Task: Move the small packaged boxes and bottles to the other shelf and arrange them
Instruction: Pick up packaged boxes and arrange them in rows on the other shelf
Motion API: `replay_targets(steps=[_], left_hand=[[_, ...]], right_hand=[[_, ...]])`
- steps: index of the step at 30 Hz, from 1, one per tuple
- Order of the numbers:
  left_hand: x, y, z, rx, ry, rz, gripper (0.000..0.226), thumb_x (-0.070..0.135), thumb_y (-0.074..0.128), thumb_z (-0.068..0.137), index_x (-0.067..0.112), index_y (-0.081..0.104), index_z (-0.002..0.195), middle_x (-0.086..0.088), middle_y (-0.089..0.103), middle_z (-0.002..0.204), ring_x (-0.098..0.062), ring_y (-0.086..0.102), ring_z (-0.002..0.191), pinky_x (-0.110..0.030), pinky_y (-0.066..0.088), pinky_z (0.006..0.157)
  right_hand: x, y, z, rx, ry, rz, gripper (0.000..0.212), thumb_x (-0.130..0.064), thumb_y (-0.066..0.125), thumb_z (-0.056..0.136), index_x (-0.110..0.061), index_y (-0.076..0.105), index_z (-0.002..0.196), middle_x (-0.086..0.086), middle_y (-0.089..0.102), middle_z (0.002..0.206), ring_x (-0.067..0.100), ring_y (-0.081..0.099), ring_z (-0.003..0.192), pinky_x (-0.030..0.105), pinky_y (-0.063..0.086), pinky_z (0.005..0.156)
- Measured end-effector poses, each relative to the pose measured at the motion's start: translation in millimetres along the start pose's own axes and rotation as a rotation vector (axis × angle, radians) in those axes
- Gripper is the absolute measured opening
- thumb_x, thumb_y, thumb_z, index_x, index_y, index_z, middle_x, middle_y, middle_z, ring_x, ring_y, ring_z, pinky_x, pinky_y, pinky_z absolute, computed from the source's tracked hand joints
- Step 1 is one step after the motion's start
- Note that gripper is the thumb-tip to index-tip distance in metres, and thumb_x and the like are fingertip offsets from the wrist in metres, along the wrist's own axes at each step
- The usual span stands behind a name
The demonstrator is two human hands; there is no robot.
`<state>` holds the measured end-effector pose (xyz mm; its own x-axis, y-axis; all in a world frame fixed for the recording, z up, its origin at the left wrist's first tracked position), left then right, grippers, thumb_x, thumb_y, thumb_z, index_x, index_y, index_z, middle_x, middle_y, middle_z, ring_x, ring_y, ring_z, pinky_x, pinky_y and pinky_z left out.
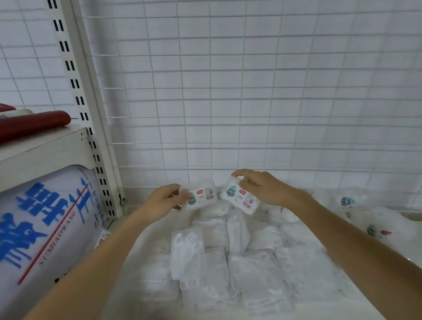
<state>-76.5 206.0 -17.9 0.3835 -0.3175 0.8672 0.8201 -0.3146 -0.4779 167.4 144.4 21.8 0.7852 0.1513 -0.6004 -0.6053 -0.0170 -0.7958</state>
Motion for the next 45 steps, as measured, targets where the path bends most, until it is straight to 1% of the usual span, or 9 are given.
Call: replay_targets(steps=[3,6,12,18,23,32,38,41,45], left_hand=[[2.0,-5.0,-6.2,0.042,-0.066,-0.251,0.014,0.018,0.052,0.093,0.005,0.057,0.096,-0.006,0.062,0.086,-0.016,0.058,0.073,-0.029,0.054,0.066],[-1.3,-8.7,-10.0,0.040,-0.146,-0.439,0.018,0.013,0.044,0.096,0.008,0.050,0.111,-0.012,0.058,0.090,-0.020,0.053,0.070,-0.029,0.050,0.051],[-5.9,-10.7,-13.4,-0.005,-0.223,-0.667,0.023,0.003,0.046,0.090,0.021,0.053,0.102,-0.010,0.060,0.097,-0.021,0.056,0.072,-0.025,0.048,0.046],[-10.2,-7.4,-17.8,-0.145,-0.177,-0.644,0.060,0.000,0.057,0.061,0.012,0.047,0.119,-0.013,0.060,0.107,-0.021,0.055,0.084,-0.023,0.048,0.053],[-15.1,-3.8,-17.8,-0.135,-0.133,-0.465,0.068,-0.002,0.061,0.053,0.022,0.043,0.115,-0.009,0.056,0.111,-0.021,0.053,0.094,-0.023,0.045,0.062],[-22.8,-3.9,-10.1,-0.097,0.033,-0.320,0.063,-0.013,0.072,0.064,0.029,0.049,0.104,0.005,0.061,0.106,-0.018,0.059,0.101,-0.034,0.049,0.084],[-2.2,6.7,-4.0,-0.071,0.118,-0.248,0.058,-0.008,0.074,0.067,0.030,0.047,0.102,-0.005,0.052,0.120,-0.022,0.057,0.108,-0.017,0.053,0.074],[24.1,25.3,-5.0,-0.092,0.197,-0.248,0.061,-0.001,0.078,0.062,0.033,0.049,0.103,-0.001,0.040,0.126,-0.019,0.055,0.109,-0.015,0.052,0.076],[62.4,72.7,-13.9,-0.202,0.313,-0.059,0.061,0.009,0.081,0.063,0.037,0.051,0.108,0.000,0.048,0.119,-0.012,0.053,0.107,-0.016,0.050,0.074]], right_hand=[[-2.4,2.0,-0.8,0.051,0.002,0.070,0.035,-0.029,0.034,0.100,-0.033,0.044,0.134,0.000,0.057,0.119,0.017,0.057,0.098,0.025,0.048,0.074],[-3.9,4.1,-2.9,0.095,0.010,0.104,0.031,-0.031,0.033,0.100,-0.039,0.048,0.127,0.002,0.061,0.106,0.018,0.058,0.077,0.019,0.043,0.046],[-2.3,10.2,-6.7,0.102,0.099,0.328,0.027,-0.028,0.053,0.093,-0.032,0.053,0.120,0.008,0.063,0.102,0.017,0.057,0.068,0.021,0.037,0.034],[1.6,12.4,-12.9,-0.034,0.202,0.418,0.072,-0.010,0.071,0.079,-0.031,0.038,0.138,0.003,0.056,0.115,0.014,0.054,0.075,0.022,0.043,0.050],[-2.1,16.5,-18.0,0.004,0.221,0.147,0.094,-0.016,0.080,0.069,-0.036,0.025,0.142,0.002,0.033,0.124,0.016,0.044,0.101,0.024,0.042,0.075],[13.1,9.4,-43.7,0.244,0.105,-0.189,0.073,-0.012,0.073,0.069,-0.017,0.039,0.134,0.001,0.044,0.122,0.017,0.036,0.115,0.029,0.036,0.093],[33.6,-10.6,-88.2,0.367,0.050,-0.186,0.067,-0.013,0.074,0.072,-0.022,0.044,0.131,-0.004,0.033,0.117,0.008,0.022,0.105,0.014,0.021,0.086],[46.4,-26.9,-122.0,0.405,0.065,-0.170,0.068,-0.017,0.077,0.072,-0.024,0.045,0.131,-0.006,0.034,0.113,0.009,0.031,0.108,0.017,0.024,0.089],[70.9,-51.1,-186.9,0.454,0.122,-0.158,0.068,-0.017,0.078,0.071,-0.024,0.046,0.131,-0.008,0.039,0.114,0.010,0.040,0.109,0.020,0.031,0.090]])
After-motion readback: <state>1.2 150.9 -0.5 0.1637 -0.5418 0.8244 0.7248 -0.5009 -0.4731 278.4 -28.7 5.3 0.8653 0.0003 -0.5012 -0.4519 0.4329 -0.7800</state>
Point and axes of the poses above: each hand's wrist, its own z-axis towards the middle knuckle, its own y-axis out of the palm, x = y × z, the point moved 2 cm from there along z, towards the middle knuckle
